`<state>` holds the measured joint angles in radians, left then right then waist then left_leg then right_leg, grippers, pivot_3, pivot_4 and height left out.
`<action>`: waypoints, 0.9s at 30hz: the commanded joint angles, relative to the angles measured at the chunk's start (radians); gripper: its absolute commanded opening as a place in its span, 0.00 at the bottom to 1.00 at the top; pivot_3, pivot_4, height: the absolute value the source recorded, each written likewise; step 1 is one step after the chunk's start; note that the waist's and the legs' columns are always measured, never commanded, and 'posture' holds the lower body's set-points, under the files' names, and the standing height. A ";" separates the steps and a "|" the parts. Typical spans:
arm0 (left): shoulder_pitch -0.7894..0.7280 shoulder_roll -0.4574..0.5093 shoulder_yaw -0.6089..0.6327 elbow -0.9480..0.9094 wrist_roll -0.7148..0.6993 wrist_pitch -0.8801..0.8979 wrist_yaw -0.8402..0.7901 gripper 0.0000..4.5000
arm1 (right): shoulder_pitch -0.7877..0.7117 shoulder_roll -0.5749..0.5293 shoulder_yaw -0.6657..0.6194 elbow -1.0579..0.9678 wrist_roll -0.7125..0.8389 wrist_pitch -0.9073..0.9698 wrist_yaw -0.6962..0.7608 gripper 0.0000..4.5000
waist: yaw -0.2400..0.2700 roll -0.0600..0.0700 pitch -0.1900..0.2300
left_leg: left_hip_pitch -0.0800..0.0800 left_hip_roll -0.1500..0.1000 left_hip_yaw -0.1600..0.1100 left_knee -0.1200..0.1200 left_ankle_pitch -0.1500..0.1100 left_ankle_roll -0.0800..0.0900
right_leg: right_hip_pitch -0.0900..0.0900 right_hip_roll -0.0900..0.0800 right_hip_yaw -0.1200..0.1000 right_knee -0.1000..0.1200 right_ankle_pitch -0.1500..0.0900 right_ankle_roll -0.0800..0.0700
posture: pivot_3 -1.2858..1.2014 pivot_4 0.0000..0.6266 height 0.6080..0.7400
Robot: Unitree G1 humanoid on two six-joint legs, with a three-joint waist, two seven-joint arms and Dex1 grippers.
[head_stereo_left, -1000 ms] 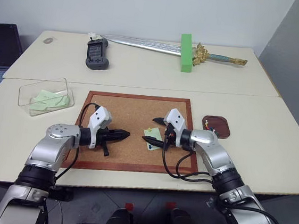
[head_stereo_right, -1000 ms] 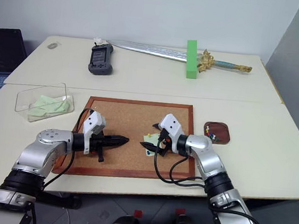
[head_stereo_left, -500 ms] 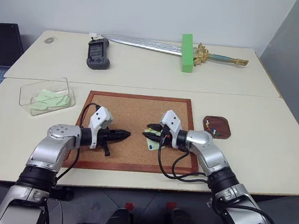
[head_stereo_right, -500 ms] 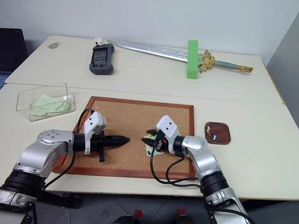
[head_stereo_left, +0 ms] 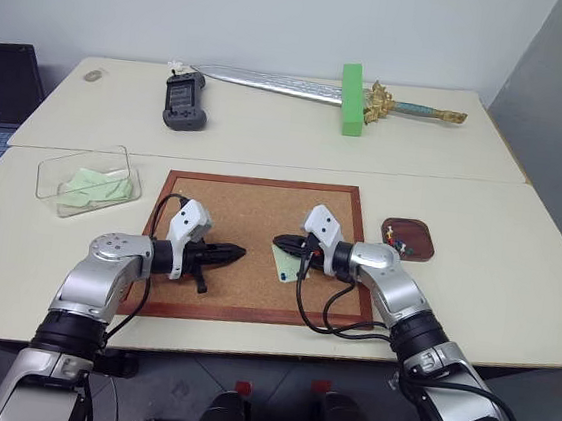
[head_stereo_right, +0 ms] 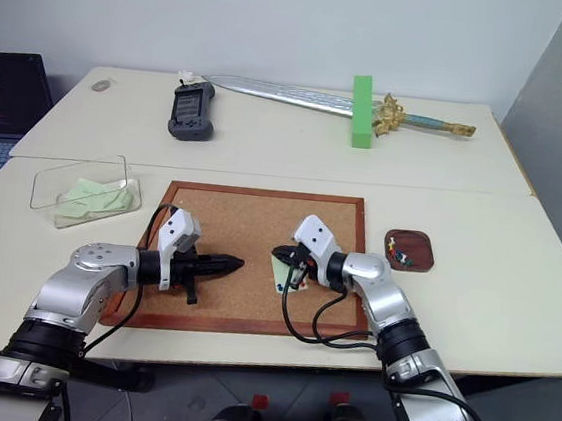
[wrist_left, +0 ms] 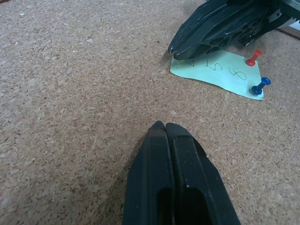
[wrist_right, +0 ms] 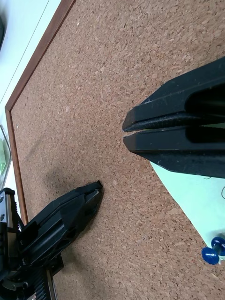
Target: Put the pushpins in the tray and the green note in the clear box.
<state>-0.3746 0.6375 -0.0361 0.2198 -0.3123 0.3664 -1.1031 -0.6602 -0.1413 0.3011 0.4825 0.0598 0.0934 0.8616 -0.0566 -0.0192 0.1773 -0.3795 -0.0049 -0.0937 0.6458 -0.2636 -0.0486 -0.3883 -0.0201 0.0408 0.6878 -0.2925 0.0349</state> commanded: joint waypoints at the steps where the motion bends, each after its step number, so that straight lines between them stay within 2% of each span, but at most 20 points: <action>1: -0.005 -0.007 -0.019 -0.004 0.008 0.006 -0.009 0.00 | -0.018 0.009 -0.031 -0.057 0.041 0.002 0.026 0.00 | 0.000 0.000 0.000 | 0.000 0.000 0.000 0.000 0.000 0.000 | 0.000 0.000 0.000 0.000 0.000 0.000 | 0.52 0.24 1.00; 10: 0.005 -0.005 -0.019 -0.015 0.008 0.019 -0.011 0.00 | -0.022 0.000 -0.051 -0.142 0.095 0.080 0.075 0.00 | 0.001 0.001 0.001 | -0.001 0.000 -0.001 0.000 0.000 0.000 | 0.000 0.000 -0.001 -0.001 0.000 0.000 | 0.52 0.24 1.00; 22: 0.002 -0.012 -0.021 -0.018 0.008 0.026 -0.007 0.00 | -0.014 -0.022 -0.054 -0.145 0.071 0.052 0.045 0.00 | 0.001 0.001 0.001 | -0.001 0.000 -0.001 0.000 0.000 0.000 | 0.000 -0.001 -0.001 -0.001 0.000 0.000 | 0.52 0.24 1.00; 27: 0.001 -0.015 -0.024 -0.018 0.009 0.026 -0.007 0.00 | 0.010 -0.054 -0.091 -0.235 0.102 0.094 0.029 0.00 | 0.003 0.001 0.001 | -0.001 0.000 -0.001 0.000 0.000 0.000 | 0.000 -0.001 -0.001 -0.001 0.000 0.000 | 0.52 0.24 1.00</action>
<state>-0.3786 0.6278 -0.0386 0.2093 -0.3114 0.3844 -1.1046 -0.6522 -0.1790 0.2490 0.3381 0.1360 0.1707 0.8953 -0.0539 -0.0185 0.1779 -0.3808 -0.0046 -0.0951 0.6456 -0.2636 -0.0486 -0.3885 -0.0212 0.0400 0.6866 -0.2925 0.0349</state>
